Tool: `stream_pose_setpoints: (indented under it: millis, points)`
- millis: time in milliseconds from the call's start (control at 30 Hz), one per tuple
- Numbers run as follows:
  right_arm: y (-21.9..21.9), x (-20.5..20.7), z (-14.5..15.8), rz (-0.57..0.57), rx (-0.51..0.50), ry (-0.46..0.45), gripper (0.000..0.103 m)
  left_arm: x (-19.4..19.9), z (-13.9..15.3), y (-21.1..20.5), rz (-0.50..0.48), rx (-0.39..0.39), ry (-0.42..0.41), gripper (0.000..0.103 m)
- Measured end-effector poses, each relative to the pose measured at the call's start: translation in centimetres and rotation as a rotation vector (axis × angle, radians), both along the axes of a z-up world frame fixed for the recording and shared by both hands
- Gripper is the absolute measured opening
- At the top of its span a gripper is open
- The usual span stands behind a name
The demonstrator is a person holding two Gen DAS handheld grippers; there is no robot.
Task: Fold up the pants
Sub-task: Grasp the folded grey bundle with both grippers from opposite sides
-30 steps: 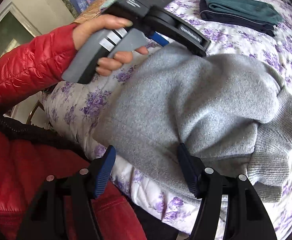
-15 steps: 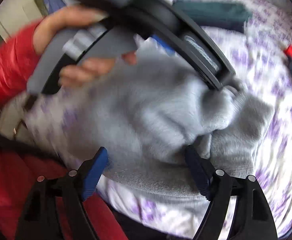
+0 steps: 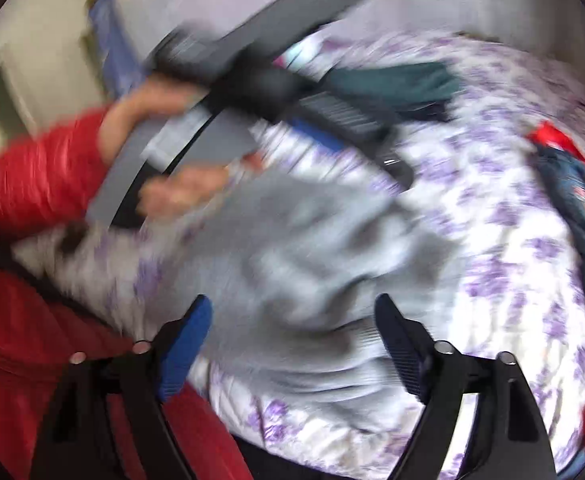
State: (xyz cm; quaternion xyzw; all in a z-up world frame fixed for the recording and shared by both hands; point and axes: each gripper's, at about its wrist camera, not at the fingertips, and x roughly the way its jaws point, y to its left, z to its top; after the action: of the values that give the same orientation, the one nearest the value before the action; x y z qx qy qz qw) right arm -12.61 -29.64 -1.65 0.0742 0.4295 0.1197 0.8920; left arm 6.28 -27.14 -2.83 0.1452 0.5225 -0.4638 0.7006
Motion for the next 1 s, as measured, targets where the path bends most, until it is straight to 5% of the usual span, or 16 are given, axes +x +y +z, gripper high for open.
stream_pose_setpoints:
  millis: [67,167,267,333,367,500,700,767,833,867,900,1000]
  points:
    - [-1.9,0.0,-0.5,-0.052,0.044,0.026,0.095,-0.4,0.1,-1.6,-0.050,0.021,-0.003,0.098]
    - [-2.9,0.7,-3.1,-0.077,0.119,0.132,0.100,-1.6,-3.5,-4.2,-0.127,0.137,0.015,0.099]
    - [-2.0,1.1,-8.3,-0.080,0.015,0.322,0.100,-0.9,-8.3,-4.2,-0.086,0.140,0.131,0.099]
    - [-3.6,0.1,-9.9,-0.142,0.207,0.350,0.100,0.1,-8.9,-3.7,-0.028,0.103,0.203,0.099]
    - [-4.0,-0.4,-9.9,-0.161,0.232,0.335,0.099,0.0,-8.9,-3.7,-0.033,0.104,0.194,0.099]
    - [-3.3,-1.4,-6.6,-0.161,0.023,0.235,0.099,-0.6,-7.8,-3.3,-0.020,0.086,0.137,0.099]
    - [-2.5,0.1,-0.4,-0.111,0.028,0.007,0.099,-1.4,-3.2,-2.6,0.000,-0.019,0.036,0.098]
    - [-1.8,1.7,-1.1,-0.072,0.034,0.025,0.099,-1.1,-2.2,-1.8,0.020,-0.019,-0.020,0.098]
    - [-0.9,3.7,-4.0,-0.024,0.018,0.143,0.100,-0.3,-3.0,-0.5,0.055,0.016,-0.051,0.098]
    - [-0.1,4.3,-6.2,-0.014,-0.074,0.204,0.100,0.3,-4.1,0.2,0.069,0.052,-0.047,0.098]
    - [0.7,3.9,-6.7,-0.004,-0.168,0.157,0.100,0.9,-5.4,1.1,0.084,0.091,-0.033,0.099]
    - [1.3,3.6,-6.4,0.015,-0.190,0.129,0.100,2.4,-7.7,3.8,0.157,0.036,0.112,0.099]
